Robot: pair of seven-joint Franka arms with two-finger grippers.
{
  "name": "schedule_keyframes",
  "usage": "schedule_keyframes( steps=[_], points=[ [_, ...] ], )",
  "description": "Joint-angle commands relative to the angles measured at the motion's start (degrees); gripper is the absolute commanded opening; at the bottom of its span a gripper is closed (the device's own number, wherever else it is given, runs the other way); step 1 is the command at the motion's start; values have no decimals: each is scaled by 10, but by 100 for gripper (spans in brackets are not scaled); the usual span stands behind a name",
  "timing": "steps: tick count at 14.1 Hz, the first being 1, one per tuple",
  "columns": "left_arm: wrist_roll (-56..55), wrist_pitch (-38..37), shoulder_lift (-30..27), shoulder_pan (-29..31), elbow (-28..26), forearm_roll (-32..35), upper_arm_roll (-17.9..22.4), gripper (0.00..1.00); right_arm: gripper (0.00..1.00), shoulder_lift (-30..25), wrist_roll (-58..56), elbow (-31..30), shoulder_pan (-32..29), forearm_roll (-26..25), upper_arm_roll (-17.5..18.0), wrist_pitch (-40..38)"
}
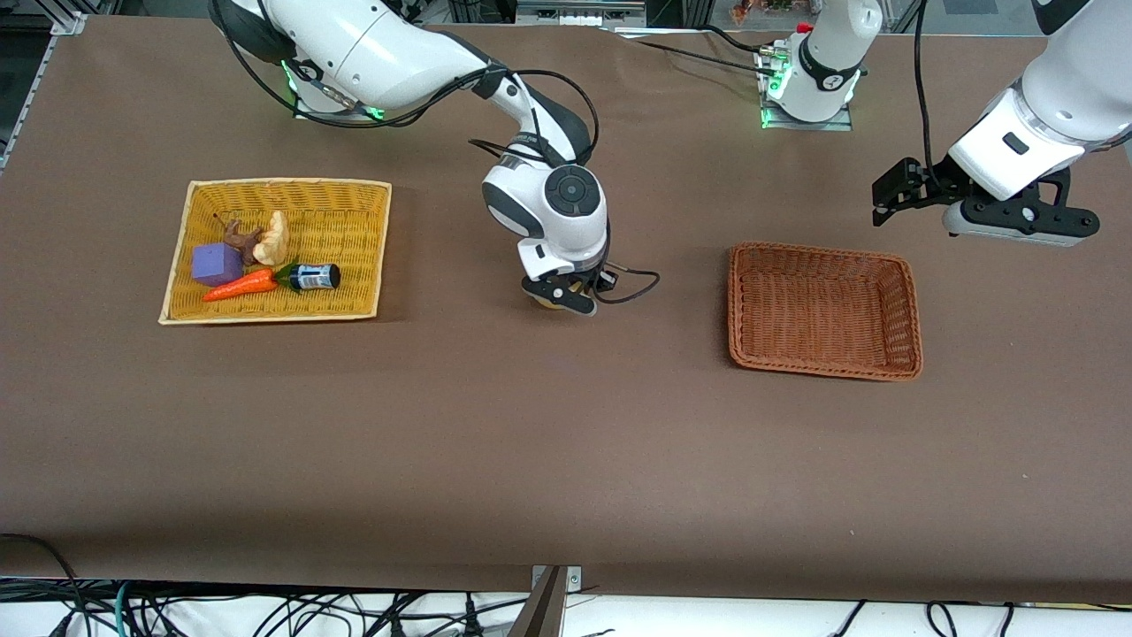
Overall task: Transfer tape with both arms
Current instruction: 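Lower the tape roll onto the table and open the right gripper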
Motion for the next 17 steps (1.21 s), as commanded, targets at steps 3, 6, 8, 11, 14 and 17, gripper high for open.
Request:
schedule_keyframes(
  steps=[3, 6, 8, 11, 14, 17],
  points=[
    [1, -12, 10, -1, 19, 4, 0, 100, 18, 11, 12, 21, 5, -10, 1, -12],
    [-1, -12, 10, -1, 20, 4, 0, 100, 20, 18, 11, 21, 5, -11, 1, -11],
    [-1, -12, 10, -1, 19, 4, 0, 100, 38, 20, 11, 21, 5, -11, 1, -7],
    [2, -13, 10, -1, 20, 4, -1, 100, 74, 18, 9, 22, 5, -11, 1, -7],
    [2, -15, 10, -1, 19, 4, -1, 100, 94, -14, 1, 24, -4, -13, 0, -26],
    [3, -36, 11, -8, 19, 3, -7, 100, 99, -81, -131, 22, -46, -24, 1, -82]
  ],
)
